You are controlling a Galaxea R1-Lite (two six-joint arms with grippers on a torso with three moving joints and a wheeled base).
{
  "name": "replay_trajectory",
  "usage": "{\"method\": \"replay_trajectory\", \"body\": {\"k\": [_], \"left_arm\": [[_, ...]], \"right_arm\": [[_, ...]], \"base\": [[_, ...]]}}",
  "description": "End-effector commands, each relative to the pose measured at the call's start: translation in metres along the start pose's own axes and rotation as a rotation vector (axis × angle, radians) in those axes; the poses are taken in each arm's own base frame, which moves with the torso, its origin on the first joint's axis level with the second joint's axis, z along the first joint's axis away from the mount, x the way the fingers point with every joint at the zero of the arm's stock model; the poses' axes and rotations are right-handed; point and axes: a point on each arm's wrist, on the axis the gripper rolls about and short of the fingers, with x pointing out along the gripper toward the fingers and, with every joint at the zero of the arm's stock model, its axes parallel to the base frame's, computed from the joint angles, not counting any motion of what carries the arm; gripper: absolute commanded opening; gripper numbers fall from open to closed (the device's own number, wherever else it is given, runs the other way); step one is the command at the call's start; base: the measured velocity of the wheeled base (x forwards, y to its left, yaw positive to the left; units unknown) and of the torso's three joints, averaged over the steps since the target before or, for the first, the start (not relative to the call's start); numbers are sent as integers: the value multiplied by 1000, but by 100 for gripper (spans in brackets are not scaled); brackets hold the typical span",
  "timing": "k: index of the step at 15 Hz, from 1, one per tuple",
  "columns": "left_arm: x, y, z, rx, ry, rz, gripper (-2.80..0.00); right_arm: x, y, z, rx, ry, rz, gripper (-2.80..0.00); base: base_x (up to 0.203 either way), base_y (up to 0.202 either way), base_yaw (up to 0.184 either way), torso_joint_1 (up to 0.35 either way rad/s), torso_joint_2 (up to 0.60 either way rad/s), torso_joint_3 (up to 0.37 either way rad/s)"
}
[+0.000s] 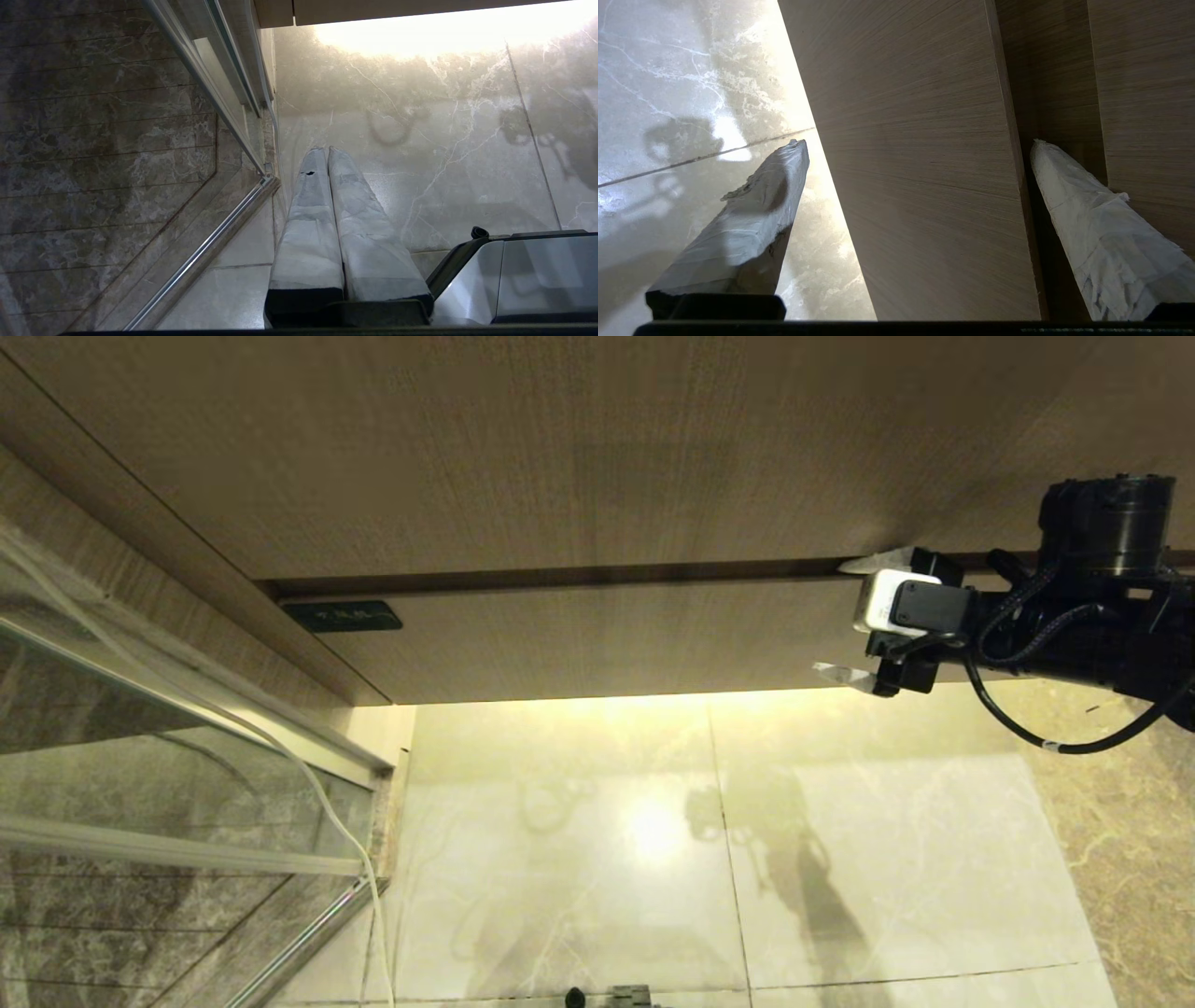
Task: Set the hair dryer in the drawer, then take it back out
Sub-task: Pull open the drawer
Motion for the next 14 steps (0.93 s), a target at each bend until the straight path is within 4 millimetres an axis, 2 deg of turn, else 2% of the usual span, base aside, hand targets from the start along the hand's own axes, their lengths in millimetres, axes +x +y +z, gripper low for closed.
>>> {"method": "replay_trajectory", "body": {"k": [1, 4, 11, 14], "left_arm": [[0, 0, 0, 0, -1, 0, -280], [0, 0, 0, 0, 0, 0, -280], [0, 0, 0, 0, -1, 0, -280], [0, 0, 0, 0, 0, 0, -280]], "right_arm": [[-1, 0, 0, -6, 1, 2, 0], [-7, -4, 3, 30, -2, -9, 0], [-53, -2, 13, 52, 20, 30, 0], [-66, -3, 18, 52, 18, 28, 0]], "base": [[0, 0, 0, 0, 0, 0], [0, 0, 0, 0, 0, 0], [0, 0, 0, 0, 0, 0], [0, 0, 0, 0, 0, 0]]}}
